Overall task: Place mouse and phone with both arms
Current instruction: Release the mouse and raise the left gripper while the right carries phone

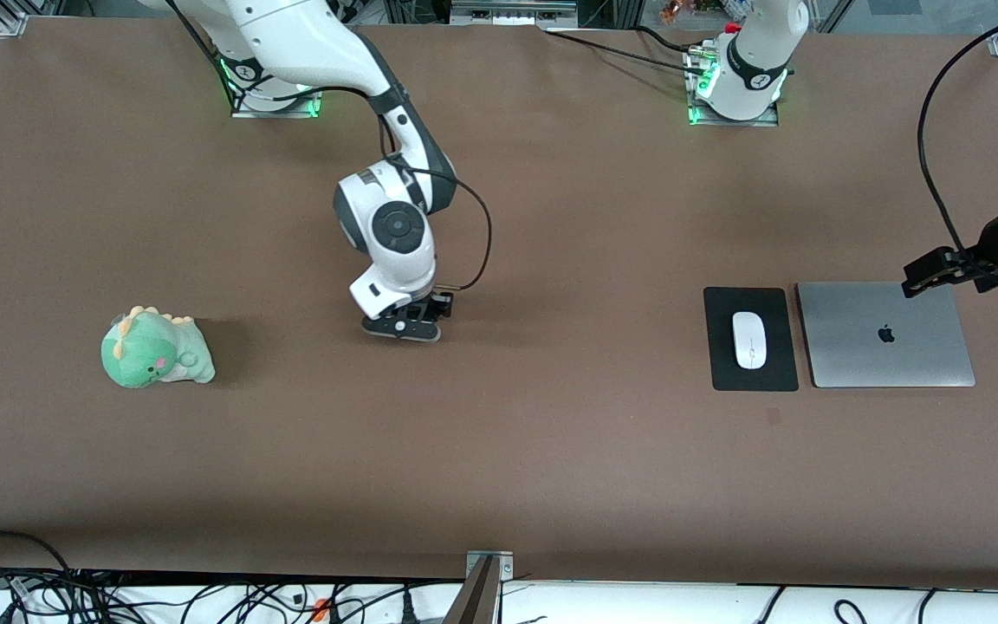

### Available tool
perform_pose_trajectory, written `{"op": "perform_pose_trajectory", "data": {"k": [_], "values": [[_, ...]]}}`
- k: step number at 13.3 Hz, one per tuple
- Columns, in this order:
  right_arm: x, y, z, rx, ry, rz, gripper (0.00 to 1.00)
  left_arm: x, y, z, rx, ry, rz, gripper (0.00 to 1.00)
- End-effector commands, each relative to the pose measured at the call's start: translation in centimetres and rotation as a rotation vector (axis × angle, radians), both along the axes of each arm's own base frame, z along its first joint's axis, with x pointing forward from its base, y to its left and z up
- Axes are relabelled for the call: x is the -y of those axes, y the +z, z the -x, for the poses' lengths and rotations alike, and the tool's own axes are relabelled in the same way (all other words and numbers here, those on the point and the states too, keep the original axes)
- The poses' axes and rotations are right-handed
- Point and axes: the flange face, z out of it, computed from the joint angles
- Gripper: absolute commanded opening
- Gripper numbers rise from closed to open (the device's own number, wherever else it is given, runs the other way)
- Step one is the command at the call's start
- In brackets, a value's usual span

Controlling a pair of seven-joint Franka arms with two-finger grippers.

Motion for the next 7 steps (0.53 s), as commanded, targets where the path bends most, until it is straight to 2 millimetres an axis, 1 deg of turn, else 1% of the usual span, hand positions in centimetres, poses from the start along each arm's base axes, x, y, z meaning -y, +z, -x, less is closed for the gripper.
{"op": "perform_pose_trajectory", "data": {"k": [1, 2, 4, 5, 7], "values": [[5.5, 1.9, -2.3, -0.041, 0.058, -0.011, 0.00, -1.2, 2.0, 1.6, -0.001, -0.030, 0.036, 1.00], [7.8, 2.4, -2.9, -0.044, 0.054, -0.017, 0.00, -1.3, 2.3, 1.8, -0.006, -0.030, 0.035, 1.00], [13.3, 2.7, -4.2, -0.047, 0.063, -0.028, 0.00, -1.1, 2.7, 1.9, -0.006, -0.030, 0.035, 1.00], [16.5, 2.4, -4.3, -0.021, 0.075, -0.039, 0.00, -0.7, 2.8, 1.9, -0.005, -0.029, 0.035, 1.00], [22.2, 0.7, -4.1, 0.046, 0.107, -0.051, 0.00, 0.6, 2.7, 1.8, -0.011, -0.050, 0.036, 1.00]]}}
